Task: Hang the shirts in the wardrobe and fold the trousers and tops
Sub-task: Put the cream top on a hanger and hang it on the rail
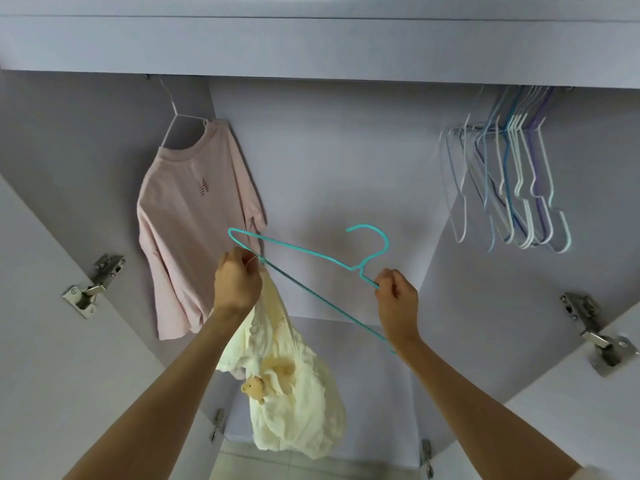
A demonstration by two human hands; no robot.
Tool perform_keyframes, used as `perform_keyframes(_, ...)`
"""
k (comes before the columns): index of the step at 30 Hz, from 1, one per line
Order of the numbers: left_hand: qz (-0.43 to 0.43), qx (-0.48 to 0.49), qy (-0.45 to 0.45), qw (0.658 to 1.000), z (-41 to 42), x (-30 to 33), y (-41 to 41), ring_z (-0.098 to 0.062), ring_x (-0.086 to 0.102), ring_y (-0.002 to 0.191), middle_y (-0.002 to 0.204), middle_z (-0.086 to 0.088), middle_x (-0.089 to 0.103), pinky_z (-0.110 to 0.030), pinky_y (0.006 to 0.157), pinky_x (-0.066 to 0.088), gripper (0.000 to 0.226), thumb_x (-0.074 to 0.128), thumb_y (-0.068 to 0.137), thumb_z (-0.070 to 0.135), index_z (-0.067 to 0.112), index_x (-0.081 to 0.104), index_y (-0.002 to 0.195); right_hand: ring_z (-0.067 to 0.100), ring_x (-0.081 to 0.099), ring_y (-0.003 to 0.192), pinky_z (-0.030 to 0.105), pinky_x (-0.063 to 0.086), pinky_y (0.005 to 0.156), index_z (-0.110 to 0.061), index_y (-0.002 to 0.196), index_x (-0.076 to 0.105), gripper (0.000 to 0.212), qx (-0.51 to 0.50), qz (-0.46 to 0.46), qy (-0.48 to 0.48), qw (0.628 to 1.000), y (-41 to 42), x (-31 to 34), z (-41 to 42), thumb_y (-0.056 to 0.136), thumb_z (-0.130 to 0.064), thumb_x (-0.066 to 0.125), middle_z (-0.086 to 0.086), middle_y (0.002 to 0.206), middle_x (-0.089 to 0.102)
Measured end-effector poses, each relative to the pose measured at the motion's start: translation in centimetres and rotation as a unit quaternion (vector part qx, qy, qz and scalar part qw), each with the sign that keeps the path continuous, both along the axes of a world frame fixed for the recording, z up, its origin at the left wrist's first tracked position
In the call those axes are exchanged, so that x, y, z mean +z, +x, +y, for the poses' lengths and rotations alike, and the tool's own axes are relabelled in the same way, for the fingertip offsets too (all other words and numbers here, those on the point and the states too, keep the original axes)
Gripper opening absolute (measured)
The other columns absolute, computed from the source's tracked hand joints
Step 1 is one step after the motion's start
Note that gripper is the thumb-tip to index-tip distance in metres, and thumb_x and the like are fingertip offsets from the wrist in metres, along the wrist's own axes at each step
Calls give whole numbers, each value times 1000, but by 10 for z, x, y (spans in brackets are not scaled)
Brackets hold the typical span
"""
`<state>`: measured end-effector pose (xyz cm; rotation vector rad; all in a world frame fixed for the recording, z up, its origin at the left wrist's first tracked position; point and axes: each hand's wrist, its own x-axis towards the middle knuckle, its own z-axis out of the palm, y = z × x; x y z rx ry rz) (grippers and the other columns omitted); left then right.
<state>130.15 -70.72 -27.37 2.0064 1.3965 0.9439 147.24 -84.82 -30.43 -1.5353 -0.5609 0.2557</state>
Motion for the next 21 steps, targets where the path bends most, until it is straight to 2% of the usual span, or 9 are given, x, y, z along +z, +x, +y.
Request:
perform_keyframes(3,-42,43,-46,997,9,0,-14,-38,54,100,103,-23,62,-33,81,38,19,45,90,3,-4,60,99,5,32,48,18,28,49,-12,73,53,29,85,92,53,991,-13,5,3,90,7,38,-12,50,39)
perform_keyframes(5,-82,68,-85,991,13,0,-21,-36,54,103,106,-20,61,-37,87,42,19,45,91,6,-1,57,103,9,27,48,22,24,50,-9,74,51,19,131,104,73,983,-21,10,5,88,4,45,-9,49,31)
perform_keyframes(6,-101,75,-105,986,14,1,-24,-36,55,102,107,-19,61,-40,88,44,18,44,92,7,1,56,104,12,26,50,26,24,52,-9,70,46,22,139,91,78,983,-24,11,6,89,2,48,-4,51,29)
perform_keyframes(9,-137,65,-133,979,17,4,-32,-36,61,90,100,-17,62,-40,77,49,14,44,92,7,5,54,100,14,28,53,26,27,53,-12,64,35,34,133,60,91,985,-32,17,12,94,-9,51,2,56,28)
perform_keyframes(11,-150,49,-133,978,20,8,-36,-33,61,79,93,-15,61,-33,66,46,12,44,91,6,5,54,97,9,30,50,21,28,51,-12,66,42,29,140,65,108,982,-34,22,19,94,-12,51,-1,53,31)
perform_keyframes(14,-174,45,-118,977,23,14,-40,-28,56,72,87,-8,58,-30,64,43,9,45,91,6,9,54,93,4,31,46,15,29,50,-13,60,52,36,132,70,55,987,-35,26,31,95,-22,51,-9,45,35)
perform_keyframes(17,-183,50,-100,977,22,20,-47,-18,53,61,80,-1,56,-26,58,43,14,47,91,7,17,52,83,2,34,43,18,30,51,-15,54,44,45,83,151,24,985,-38,25,38,97,-29,46,-12,43,38)
perform_keyframes(19,-190,43,-125,973,22,22,-51,-19,54,60,79,-2,57,-27,56,42,21,49,90,7,22,53,76,5,27,38,22,24,49,-18,53,29,47,69,244,63,965,-40,28,43,98,-26,42,-10,40,30)
perform_keyframes(21,-186,31,-160,969,20,23,-53,-22,53,64,79,-4,58,-27,55,41,20,51,89,8,23,55,76,7,22,35,24,20,47,-19,55,24,44,73,324,114,936,-42,34,49,96,-19,38,-8,37,25)
